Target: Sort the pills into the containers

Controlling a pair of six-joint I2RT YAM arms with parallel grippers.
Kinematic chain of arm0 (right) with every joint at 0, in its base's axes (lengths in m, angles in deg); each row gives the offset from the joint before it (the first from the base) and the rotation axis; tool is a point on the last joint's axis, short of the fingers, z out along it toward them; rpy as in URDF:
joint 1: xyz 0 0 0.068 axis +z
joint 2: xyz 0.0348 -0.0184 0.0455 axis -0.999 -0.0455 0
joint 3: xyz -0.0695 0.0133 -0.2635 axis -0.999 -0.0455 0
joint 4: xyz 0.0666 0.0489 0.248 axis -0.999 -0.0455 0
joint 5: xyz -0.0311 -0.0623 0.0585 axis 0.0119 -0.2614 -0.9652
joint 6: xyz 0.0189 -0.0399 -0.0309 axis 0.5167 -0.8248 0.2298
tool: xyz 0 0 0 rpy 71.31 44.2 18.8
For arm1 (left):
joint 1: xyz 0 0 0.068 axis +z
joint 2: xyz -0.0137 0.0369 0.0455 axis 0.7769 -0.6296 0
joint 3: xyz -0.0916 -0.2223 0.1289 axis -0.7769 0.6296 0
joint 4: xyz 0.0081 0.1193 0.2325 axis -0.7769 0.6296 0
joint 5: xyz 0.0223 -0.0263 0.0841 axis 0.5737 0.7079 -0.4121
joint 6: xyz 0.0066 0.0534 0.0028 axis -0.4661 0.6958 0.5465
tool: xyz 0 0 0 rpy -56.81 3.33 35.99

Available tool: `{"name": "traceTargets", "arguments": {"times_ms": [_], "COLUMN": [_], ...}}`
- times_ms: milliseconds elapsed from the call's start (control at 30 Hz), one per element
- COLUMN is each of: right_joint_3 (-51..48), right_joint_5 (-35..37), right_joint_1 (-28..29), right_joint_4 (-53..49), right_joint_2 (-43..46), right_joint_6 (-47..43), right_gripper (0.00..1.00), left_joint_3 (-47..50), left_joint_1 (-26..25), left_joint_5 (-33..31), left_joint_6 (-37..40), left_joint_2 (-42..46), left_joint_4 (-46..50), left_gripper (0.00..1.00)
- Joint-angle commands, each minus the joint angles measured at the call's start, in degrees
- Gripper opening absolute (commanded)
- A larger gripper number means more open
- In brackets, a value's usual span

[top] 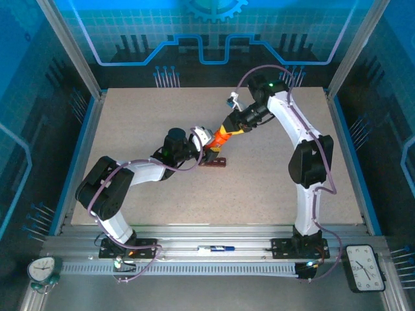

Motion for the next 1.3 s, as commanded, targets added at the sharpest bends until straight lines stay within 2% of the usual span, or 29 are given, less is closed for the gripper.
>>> {"name": "traceTargets", "arguments": {"times_ms": [0,233,333,567,867,1167,1267], "right_joint_3": [-3.5,-9.6,-11.3,-10.4,-14.7,-18.7,-24.0], "right_joint_5": [-3.9,-6.6,-7.1,-4.9,-5.5,-6.7,-4.8], "right_joint_1": [1.3,2.2,2.2,0.7,-2.0,-6.4,-7.6], "right_joint_4": [5.1,13.8,17.2,18.5,24.2,33.4,42.2], "right_joint_2": [1.5,3.9,5.1,7.7,15.2,21.4,25.0], "right_joint_6": [7.4,17.5,20.8,21.7,22.9,28.6,32.3], "right_gripper": [0.42,0.43,0.47,0.64,0.86,0.90,0.90], "left_joint_3": [-2.9,-3.2,-3.1,-2.5,-2.0,-1.8,-1.8], "left_joint_1": [-0.9,-1.0,-1.0,-1.0,-1.0,-0.9,-0.9], "left_joint_5": [3.2,2.5,2.2,1.8,1.4,0.7,0.9], "left_joint_6": [-0.3,-0.8,-0.9,-0.8,-2.4,-5.8,-9.0], "left_joint_2": [2.5,2.1,2.0,1.8,1.6,1.1,1.3], "left_joint_4": [-8.3,-8.9,-9.1,-9.4,-10.8,-13.5,-15.6], "left_gripper": [0.22,0.22,0.22,0.21,0.21,0.21,0.21]}}
